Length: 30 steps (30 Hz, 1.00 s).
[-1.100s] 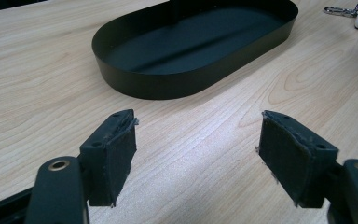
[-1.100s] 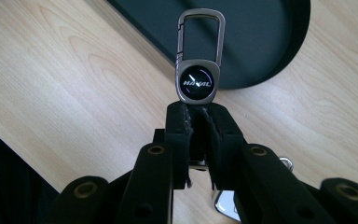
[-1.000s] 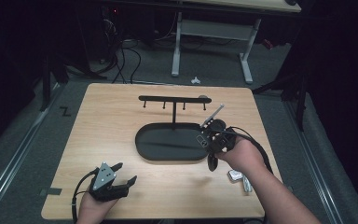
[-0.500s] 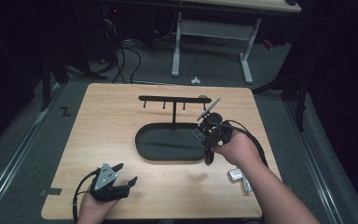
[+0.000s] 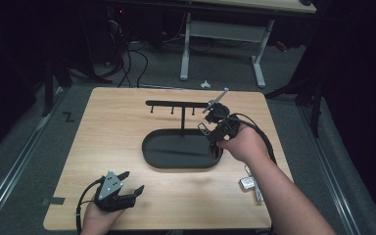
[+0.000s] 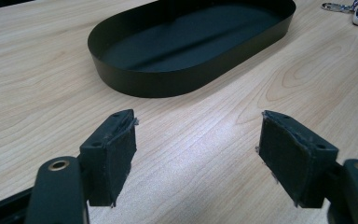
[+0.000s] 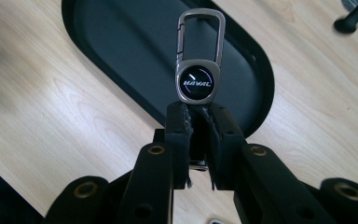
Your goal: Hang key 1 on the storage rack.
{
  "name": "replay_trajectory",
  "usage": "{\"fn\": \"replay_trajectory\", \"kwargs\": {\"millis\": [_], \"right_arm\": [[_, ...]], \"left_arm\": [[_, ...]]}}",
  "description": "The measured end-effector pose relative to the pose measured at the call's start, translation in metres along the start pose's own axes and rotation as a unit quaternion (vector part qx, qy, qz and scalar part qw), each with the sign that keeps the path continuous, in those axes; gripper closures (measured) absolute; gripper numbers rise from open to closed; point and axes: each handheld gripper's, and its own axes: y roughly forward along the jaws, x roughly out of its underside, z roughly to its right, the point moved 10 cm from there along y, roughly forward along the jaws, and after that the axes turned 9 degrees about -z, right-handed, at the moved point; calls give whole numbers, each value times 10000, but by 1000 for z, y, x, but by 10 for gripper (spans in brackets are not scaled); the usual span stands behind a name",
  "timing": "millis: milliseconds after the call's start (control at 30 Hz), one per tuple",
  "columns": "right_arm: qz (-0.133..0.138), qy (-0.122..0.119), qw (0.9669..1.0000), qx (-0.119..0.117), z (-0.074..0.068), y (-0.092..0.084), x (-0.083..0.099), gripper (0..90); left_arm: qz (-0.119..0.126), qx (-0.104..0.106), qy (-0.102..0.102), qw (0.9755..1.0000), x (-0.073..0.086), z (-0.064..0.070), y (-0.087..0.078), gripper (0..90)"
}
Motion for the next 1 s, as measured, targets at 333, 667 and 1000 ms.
{"fn": "replay_trajectory", "kwargs": {"millis": [333, 667, 1000], "right_arm": [[157, 2, 9998, 75, 2, -15, -20, 809], [262, 29, 9996, 120, 4, -23, -35, 809], [146, 106, 9998, 125, 8, -7, -46, 809]], "left_arm": [[26, 6, -28, 10000, 0, -1, 0, 277], [42, 7, -32, 10000, 0, -1, -1, 278], [37, 19, -44, 10000, 0, -2, -1, 278]]}}
